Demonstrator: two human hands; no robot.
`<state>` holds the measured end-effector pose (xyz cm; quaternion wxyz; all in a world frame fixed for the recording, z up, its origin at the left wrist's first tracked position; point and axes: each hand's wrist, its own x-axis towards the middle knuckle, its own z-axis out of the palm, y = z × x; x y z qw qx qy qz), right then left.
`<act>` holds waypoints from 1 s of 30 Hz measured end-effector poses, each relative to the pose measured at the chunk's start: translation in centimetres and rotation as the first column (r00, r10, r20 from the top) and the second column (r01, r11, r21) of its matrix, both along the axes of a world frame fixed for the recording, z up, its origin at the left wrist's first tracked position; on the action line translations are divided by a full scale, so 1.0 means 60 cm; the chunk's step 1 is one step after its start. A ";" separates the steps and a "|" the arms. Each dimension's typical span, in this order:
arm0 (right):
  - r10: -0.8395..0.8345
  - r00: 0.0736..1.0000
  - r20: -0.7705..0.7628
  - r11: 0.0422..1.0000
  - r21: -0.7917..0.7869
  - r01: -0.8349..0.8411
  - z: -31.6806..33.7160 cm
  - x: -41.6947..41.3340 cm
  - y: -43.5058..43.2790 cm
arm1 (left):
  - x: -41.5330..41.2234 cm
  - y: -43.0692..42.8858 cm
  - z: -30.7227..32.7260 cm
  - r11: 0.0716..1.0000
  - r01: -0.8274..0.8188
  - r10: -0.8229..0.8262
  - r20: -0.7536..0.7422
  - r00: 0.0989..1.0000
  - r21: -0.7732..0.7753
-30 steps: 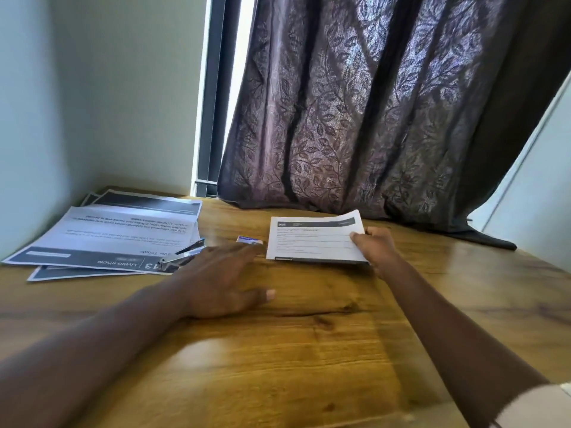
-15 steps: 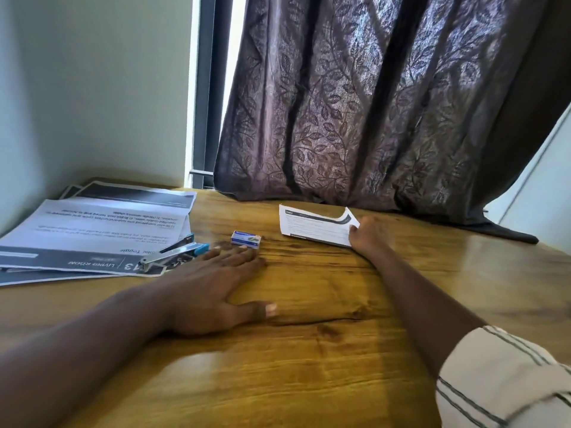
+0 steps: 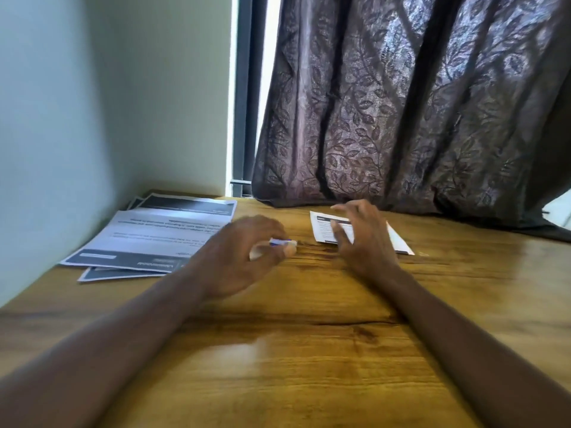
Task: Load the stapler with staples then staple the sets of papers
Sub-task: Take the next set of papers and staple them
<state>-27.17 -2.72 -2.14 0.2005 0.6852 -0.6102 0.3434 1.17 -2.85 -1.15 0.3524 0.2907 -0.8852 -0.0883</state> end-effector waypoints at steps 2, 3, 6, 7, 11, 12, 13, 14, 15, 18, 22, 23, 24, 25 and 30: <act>0.171 0.985 0.018 0.982 0.082 -0.172 -0.005 0.064 0.014 | 0.028 -0.022 0.011 0.982 -0.170 0.163 -0.091 0.982 -0.078; 0.234 0.972 0.027 0.966 0.109 -0.236 -0.006 0.094 0.019 | 0.046 -0.033 0.013 0.960 -0.268 0.259 -0.099 0.961 -0.086; 0.367 0.926 0.084 0.904 0.203 -0.376 -0.009 0.172 0.021 | 0.106 -0.068 0.002 0.863 -0.504 0.503 -0.038 0.864 -0.034; 0.395 0.913 0.100 0.885 0.227 -0.407 -0.010 0.193 0.019 | 0.123 -0.078 -0.005 0.835 -0.551 0.551 0.008 0.835 0.000; 0.449 0.887 0.109 0.810 0.370 -0.456 -0.009 0.248 0.001 | 0.151 -0.107 -0.024 0.746 -0.655 0.619 0.239 0.749 0.120; 0.459 0.883 0.101 0.787 0.415 -0.457 -0.011 0.258 -0.006 | 0.152 -0.111 -0.027 0.727 -0.672 0.615 0.301 0.729 0.141; 0.466 0.880 0.090 0.769 0.452 -0.453 -0.013 0.265 -0.012 | 0.152 -0.114 -0.030 0.708 -0.688 0.606 0.362 0.709 0.161; 0.473 0.877 0.079 0.756 0.476 -0.450 -0.016 0.270 -0.017 | 0.150 -0.114 -0.033 0.689 -0.702 0.591 0.421 0.688 0.181; 0.481 0.874 0.069 0.748 0.487 -0.451 -0.018 0.272 -0.022 | 0.149 -0.114 -0.035 0.675 -0.711 0.573 0.468 0.673 0.195; 0.478 0.877 0.050 0.747 0.503 -0.435 -0.017 0.261 -0.026 | 0.145 -0.109 -0.032 0.661 -0.718 0.551 0.507 0.663 0.220; 0.484 0.857 0.179 0.716 0.482 -0.505 -0.014 0.236 -0.014 | 0.147 -0.108 -0.031 0.661 -0.716 0.545 0.510 0.665 0.227; 0.479 0.851 0.216 0.709 0.476 -0.520 -0.012 0.230 -0.011 | 0.147 -0.108 -0.030 0.662 -0.715 0.544 0.512 0.665 0.226; 0.473 0.848 0.241 0.707 0.471 -0.528 -0.008 0.226 -0.008 | 0.148 -0.108 -0.030 0.663 -0.714 0.542 0.513 0.666 0.226; 0.457 0.852 0.255 0.714 0.467 -0.522 -0.002 0.224 -0.005 | 0.148 -0.108 -0.030 0.665 -0.712 0.540 0.514 0.667 0.225; 0.296 0.913 0.282 0.848 0.361 -0.387 0.045 0.262 -0.033 | 0.148 -0.110 -0.032 0.669 -0.712 0.543 0.516 0.663 0.211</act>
